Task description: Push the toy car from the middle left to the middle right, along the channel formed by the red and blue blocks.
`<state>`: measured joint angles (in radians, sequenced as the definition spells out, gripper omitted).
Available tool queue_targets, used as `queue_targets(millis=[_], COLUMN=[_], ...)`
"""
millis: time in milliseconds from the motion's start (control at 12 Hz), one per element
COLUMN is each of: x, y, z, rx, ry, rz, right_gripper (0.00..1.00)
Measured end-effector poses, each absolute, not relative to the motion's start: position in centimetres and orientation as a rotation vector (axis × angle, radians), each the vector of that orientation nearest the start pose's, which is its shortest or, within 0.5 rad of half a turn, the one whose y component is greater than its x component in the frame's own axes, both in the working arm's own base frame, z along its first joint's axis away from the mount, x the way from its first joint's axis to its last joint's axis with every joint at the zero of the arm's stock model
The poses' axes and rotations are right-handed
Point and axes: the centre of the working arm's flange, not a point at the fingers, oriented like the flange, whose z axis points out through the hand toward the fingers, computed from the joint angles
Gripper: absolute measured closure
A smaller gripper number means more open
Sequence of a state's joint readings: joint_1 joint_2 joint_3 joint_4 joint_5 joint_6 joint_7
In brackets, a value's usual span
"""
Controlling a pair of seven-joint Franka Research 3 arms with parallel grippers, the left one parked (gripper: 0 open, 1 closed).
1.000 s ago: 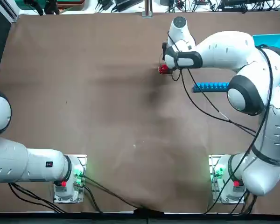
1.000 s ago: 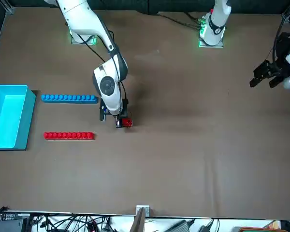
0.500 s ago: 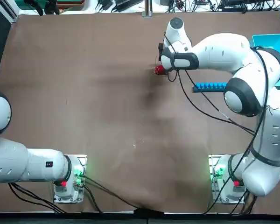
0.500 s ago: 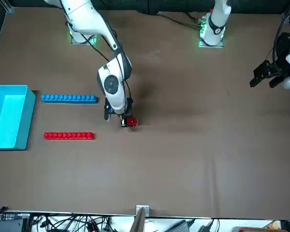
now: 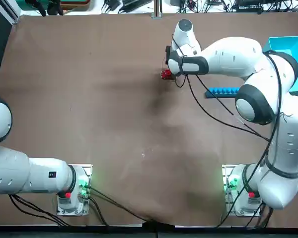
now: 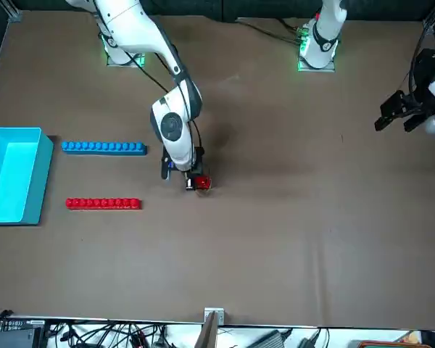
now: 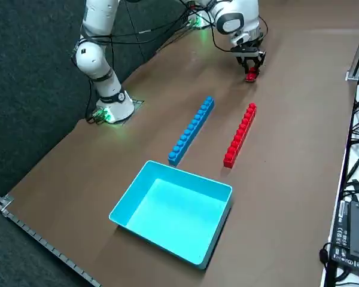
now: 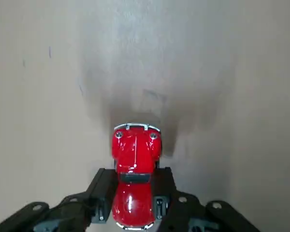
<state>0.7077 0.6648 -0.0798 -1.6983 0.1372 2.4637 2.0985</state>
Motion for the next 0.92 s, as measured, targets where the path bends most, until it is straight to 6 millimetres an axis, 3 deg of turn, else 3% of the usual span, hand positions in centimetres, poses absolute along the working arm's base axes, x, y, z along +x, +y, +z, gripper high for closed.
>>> queue_targets(millis=[500,583,750,833,917], x=[54.9,54.8,54.6,54.8,55.3], y=[42.7,42.8,42.9,42.8,42.6], z=[21.8,21.7,21.3,21.4,22.0], rx=[-2.141,-2.143,-2.149,-2.146,-2.140], ry=[2.125,2.127,2.131,2.134,2.138], rz=[0.033,0.034,0.035,0.032,0.026], right_gripper=[0.56,0.49,0.27,0.22,0.05])
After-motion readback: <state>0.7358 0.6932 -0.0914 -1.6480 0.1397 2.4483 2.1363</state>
